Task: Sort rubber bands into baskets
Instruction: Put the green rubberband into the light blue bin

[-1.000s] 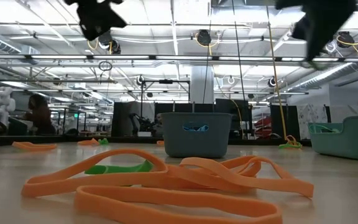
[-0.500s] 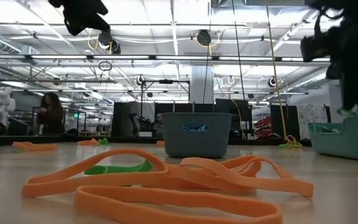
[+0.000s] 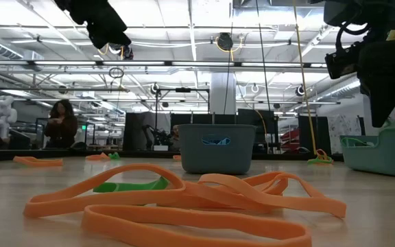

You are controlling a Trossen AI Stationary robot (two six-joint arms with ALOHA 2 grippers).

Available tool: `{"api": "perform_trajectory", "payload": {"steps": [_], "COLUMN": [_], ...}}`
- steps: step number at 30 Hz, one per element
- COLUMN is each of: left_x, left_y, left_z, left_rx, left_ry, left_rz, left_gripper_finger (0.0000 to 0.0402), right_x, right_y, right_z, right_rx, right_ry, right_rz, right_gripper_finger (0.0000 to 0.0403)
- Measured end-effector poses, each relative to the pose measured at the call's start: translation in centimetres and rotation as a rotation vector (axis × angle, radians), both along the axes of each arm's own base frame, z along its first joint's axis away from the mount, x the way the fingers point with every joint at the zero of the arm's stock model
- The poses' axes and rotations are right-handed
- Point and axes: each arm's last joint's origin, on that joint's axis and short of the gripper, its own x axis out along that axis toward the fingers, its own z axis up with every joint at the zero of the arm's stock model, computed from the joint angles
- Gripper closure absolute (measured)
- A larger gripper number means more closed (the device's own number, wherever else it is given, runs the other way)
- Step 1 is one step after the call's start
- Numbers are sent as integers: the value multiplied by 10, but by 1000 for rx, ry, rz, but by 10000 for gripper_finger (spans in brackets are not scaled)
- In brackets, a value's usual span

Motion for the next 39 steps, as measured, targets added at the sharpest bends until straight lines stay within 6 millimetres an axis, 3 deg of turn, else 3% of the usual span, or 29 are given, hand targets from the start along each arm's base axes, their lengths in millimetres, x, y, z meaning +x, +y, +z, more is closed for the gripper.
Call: {"api": "perform_trajectory", "payload": {"steps": [8,17,25,29,32,39], "left_x": [-1,3,16,22,28,32], "left_y": [16,36,58,68,70,65], "left_z": [0,9,16,4,-6,-16], "left_rx": [4,28,-34,-162,-227,-264], "left_ry": [-9,-109,-252,-199,-154,-78], "left_rz": [-44,77,307,460,503,504], "left_gripper_finger": [210,210,210,210,210,210], "right_x": [-1,-5,11,16,22,36], "right_y": [-7,-11,-21,-40,-58,-113], "right_z": [1,3,41,51,49,28], "right_rx": [12,99,35,-122,-126,-126], "right_ry": [23,76,-62,-95,-132,-93], "right_rz": [-62,53,220,214,246,167], "right_gripper_finger": [297,283,293,302,307,294]}}
